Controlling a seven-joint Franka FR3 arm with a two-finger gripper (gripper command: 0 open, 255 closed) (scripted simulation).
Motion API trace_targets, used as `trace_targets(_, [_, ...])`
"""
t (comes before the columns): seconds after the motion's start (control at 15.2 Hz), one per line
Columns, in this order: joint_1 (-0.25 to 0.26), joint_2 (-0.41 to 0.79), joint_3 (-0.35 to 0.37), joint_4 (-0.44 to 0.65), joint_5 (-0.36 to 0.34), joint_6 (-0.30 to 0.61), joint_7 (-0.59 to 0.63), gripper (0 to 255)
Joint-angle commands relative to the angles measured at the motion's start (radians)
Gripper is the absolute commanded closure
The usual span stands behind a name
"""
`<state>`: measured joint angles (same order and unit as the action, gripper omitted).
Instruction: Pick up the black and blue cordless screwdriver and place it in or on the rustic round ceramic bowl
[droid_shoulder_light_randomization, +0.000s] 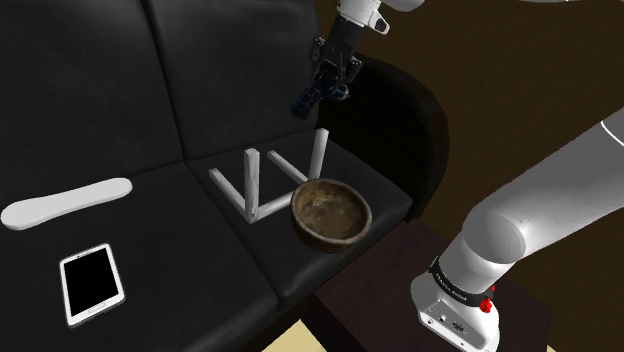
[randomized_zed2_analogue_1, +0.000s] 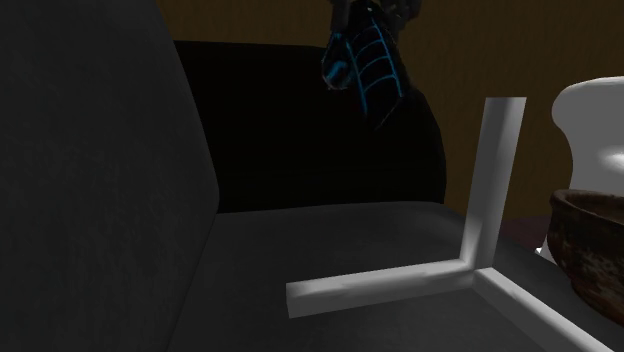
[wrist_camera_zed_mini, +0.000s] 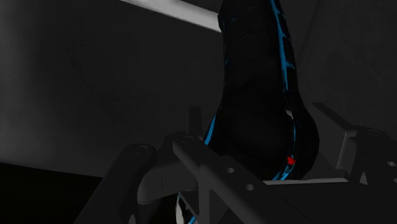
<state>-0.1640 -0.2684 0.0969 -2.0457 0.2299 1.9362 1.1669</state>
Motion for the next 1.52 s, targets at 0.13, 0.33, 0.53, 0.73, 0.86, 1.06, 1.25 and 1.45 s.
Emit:
trace_targets(0.13, [0.024, -0.132, 0.033, -0.104, 0.015, -0.016, 0.054, 255])
trace_targets(0.33, [0.044, -0.225, 0.060, -0.167, 0.031, -0.036, 0.097, 255])
trace_targets(0.53, [0.065, -0.314, 0.090, -0.219, 0.049, -0.064, 0.143, 255])
trace_targets(0.73, [0.090, -0.400, 0.121, -0.261, 0.071, -0.096, 0.193, 255])
trace_targets(0.86, [0.107, -0.454, 0.143, -0.283, 0.087, -0.120, 0.228, 255])
trace_targets(1.06, [0.135, -0.529, 0.178, -0.306, 0.113, -0.159, 0.284, 255])
trace_targets(1.25, [0.165, -0.597, 0.215, -0.319, 0.142, -0.199, 0.344, 255])
trace_targets(1.45, [0.180, -0.630, 0.235, -0.337, 0.159, -0.207, 0.371, 255])
